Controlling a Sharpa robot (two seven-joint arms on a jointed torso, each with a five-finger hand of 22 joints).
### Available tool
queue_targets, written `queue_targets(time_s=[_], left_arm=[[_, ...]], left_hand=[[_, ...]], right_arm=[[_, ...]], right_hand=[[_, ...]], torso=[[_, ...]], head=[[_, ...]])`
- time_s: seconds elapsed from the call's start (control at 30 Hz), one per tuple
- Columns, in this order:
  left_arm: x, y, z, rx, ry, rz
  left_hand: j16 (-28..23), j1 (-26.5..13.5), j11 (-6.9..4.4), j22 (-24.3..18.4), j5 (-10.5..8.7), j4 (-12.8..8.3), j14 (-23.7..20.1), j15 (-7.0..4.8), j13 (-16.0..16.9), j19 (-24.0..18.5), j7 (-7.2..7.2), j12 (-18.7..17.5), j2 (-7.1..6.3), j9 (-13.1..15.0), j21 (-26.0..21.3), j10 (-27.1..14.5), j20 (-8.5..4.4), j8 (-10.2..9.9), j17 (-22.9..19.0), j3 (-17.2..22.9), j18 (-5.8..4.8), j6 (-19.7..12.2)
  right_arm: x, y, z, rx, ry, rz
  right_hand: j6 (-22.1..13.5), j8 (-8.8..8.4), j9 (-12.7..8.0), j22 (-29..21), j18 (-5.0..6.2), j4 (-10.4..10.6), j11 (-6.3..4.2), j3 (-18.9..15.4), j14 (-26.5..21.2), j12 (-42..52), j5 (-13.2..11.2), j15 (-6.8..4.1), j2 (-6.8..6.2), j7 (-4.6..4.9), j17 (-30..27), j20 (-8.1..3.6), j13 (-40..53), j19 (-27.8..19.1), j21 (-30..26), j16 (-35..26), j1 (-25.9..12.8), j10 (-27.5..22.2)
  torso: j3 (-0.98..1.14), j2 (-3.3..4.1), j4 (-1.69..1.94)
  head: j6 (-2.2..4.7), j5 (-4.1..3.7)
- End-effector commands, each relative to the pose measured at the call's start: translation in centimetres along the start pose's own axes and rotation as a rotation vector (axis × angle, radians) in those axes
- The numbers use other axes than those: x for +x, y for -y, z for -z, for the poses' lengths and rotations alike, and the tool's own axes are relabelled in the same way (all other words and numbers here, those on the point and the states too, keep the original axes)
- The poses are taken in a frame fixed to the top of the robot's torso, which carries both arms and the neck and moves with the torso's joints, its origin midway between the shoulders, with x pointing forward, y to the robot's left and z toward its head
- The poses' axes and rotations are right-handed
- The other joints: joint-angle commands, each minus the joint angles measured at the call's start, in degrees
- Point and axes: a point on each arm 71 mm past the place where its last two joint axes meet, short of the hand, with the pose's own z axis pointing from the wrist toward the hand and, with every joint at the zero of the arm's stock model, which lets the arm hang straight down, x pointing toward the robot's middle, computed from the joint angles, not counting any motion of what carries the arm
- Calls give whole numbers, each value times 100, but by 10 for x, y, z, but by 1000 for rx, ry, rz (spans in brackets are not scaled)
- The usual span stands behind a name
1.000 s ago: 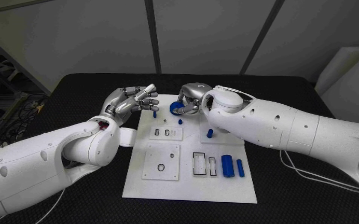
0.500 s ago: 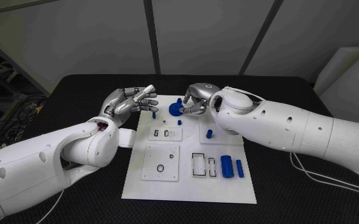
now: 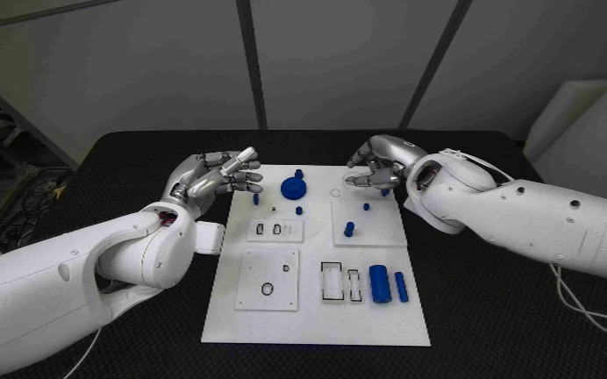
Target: Assemble the parts on the task board
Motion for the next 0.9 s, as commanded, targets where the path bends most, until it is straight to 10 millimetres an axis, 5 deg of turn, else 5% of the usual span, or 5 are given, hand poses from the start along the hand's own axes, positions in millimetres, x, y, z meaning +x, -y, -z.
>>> queue_targets(time_s=[0.03, 0.2, 0.4, 0.9], left_arm=[[2, 1, 0, 8, -12, 2], [2, 1, -1, 9, -14, 3], [2, 0, -1, 7, -15, 4], [0, -3, -2, 2, -6, 2]], left_hand=[[-36, 62, 19, -23, -9, -47, -11, 4, -8, -75, 18, -28, 0, -5, -65, 34, 24, -26, 13, -6, -66, 26], [-67, 61, 21, -52, -10, -65, -18, 11, -7, -149, 16, -34, 7, -3, -120, 44, 33, -34, 27, -10, -70, 36], [-73, 60, 21, -57, -10, -68, -21, 13, -7, -161, 16, -35, 7, -3, -129, 46, 35, -35, 29, -11, -70, 37], [-78, 60, 21, -61, -10, -71, -22, 14, -6, -169, 16, -36, 8, -3, -135, 47, 36, -36, 30, -12, -70, 39]], right_arm=[[-9, 12, 7, -30, 28, -117], [-21, 42, 18, 6, 48, -127], [-21, 59, 22, 33, 41, -124], [-1, 74, 25, 68, -17, -123]], right_hand=[[35, -14, -5, 1230, -59, -96, -41, 16, 438, -37, -42, -61, -34, -18, 784, -37, -1, 385, -26, -22, 176, -2], [-18, -43, -22, 1279, -72, -176, -43, 8, 454, -40, -102, -67, -80, -18, 843, -48, 6, 425, -4, 16, 318, 10], [-113, -60, -43, 1249, -64, -189, -33, -30, 447, -106, -184, -60, -115, -8, 817, -45, -44, 400, -18, -3, 353, -26], [-151, -57, -49, 1235, -60, -190, -28, -48, 447, -126, -225, -55, -118, -3, 818, -42, -56, 388, -26, -4, 374, -37]], torso=[[14, -4, -52], [37, -1, -76], [26, -1, -47], [11, 2, -46]], head=[[37, -15], [49, -54], [55, -125], [-22, -69]])
